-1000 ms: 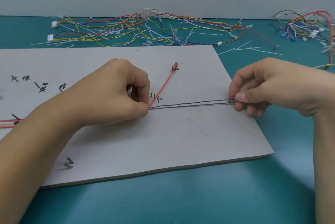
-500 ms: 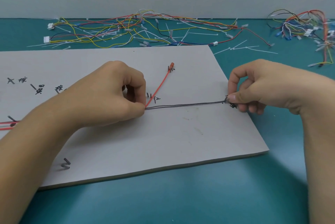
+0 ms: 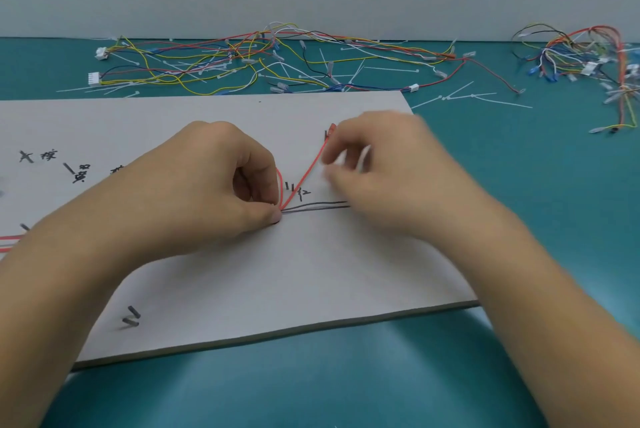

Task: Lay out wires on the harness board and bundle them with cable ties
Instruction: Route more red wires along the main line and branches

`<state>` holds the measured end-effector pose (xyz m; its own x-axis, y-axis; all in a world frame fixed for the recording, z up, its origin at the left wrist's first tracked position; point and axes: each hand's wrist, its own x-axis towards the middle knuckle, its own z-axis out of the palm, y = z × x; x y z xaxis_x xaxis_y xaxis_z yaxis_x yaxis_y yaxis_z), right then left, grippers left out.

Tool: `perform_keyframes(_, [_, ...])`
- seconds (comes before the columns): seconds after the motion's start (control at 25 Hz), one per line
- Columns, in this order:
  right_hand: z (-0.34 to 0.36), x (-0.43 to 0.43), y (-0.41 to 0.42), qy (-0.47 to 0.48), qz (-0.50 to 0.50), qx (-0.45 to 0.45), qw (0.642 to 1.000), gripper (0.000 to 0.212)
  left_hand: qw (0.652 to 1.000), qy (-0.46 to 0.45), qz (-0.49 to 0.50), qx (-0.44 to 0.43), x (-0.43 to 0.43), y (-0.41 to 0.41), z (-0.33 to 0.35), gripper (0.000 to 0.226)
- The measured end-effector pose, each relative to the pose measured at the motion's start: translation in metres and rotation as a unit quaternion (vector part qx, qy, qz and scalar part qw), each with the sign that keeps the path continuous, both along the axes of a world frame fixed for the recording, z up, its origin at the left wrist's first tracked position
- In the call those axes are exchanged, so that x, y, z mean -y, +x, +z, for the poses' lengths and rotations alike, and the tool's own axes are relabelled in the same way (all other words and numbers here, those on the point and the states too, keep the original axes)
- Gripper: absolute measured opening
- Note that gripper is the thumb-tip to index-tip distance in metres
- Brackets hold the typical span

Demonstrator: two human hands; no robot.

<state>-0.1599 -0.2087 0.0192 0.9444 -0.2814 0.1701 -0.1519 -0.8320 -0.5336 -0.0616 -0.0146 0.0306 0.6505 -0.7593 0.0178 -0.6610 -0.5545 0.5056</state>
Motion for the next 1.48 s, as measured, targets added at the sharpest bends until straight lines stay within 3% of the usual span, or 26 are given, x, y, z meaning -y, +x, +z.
perform_keyframes(0.12, [-0.01,-0.028,0.014,-0.052,0.092,-0.024,0.994,0.008,0.999,0.009,0.047,-0.005,0.001,-0.005,0.003,0.013])
perform_keyframes(0.36, [-0.009,-0.028,0.031,-0.046,0.131,-0.002,0.99,0.007,0.989,0.028,0.114,0.09,0.009,-0.027,-0.01,0.018])
perform_keyframes(0.56, [-0.008,-0.022,0.033,-0.045,0.147,0.02,0.988,0.01,0.989,0.031,0.091,0.116,0.015,-0.031,-0.018,0.015])
perform_keyframes(0.68, [-0.002,-0.004,0.029,-0.04,0.115,0.003,0.993,0.016,0.994,-0.003,0.063,0.088,0.03,-0.034,-0.023,0.014])
perform_keyframes(0.88, [0.013,0.035,0.007,-0.05,0.049,-0.107,0.992,0.013,0.994,-0.038,-0.075,0.073,0.043,-0.038,-0.019,0.004])
perform_keyframes(0.96, [0.021,0.051,-0.004,-0.063,0.033,-0.17,0.983,0.014,0.989,-0.043,-0.114,0.083,0.033,-0.041,-0.014,0.014])
perform_keyframes(1.08, [0.03,0.063,-0.015,-0.058,0.006,-0.238,0.97,0.013,0.992,-0.011,-0.097,0.076,0.004,-0.022,0.002,0.024])
perform_keyframes(1.16, [0.033,0.061,-0.017,-0.066,-0.005,-0.248,0.966,0.005,0.993,0.076,-0.064,0.062,-0.018,0.0,0.013,0.042])
perform_keyframes(1.24, [0.036,0.055,-0.018,-0.089,-0.015,-0.231,0.969,0.007,0.986,0.16,-0.038,0.025,-0.032,0.013,0.019,0.054])
perform_keyframes(1.32, [0.039,0.044,-0.019,-0.1,-0.02,-0.166,0.981,0.009,0.981,0.188,-0.035,-0.012,-0.036,0.018,0.021,0.054])
perform_keyframes(1.4, [0.038,0.022,-0.018,-0.065,0.038,-0.093,0.993,0.004,0.981,0.19,-0.038,-0.025,-0.038,0.021,0.023,0.047])
perform_keyframes(1.48, [0.027,-0.006,-0.018,-0.047,0.134,-0.075,0.987,0.011,0.98,0.19,-0.038,-0.035,-0.04,0.026,0.023,0.045])
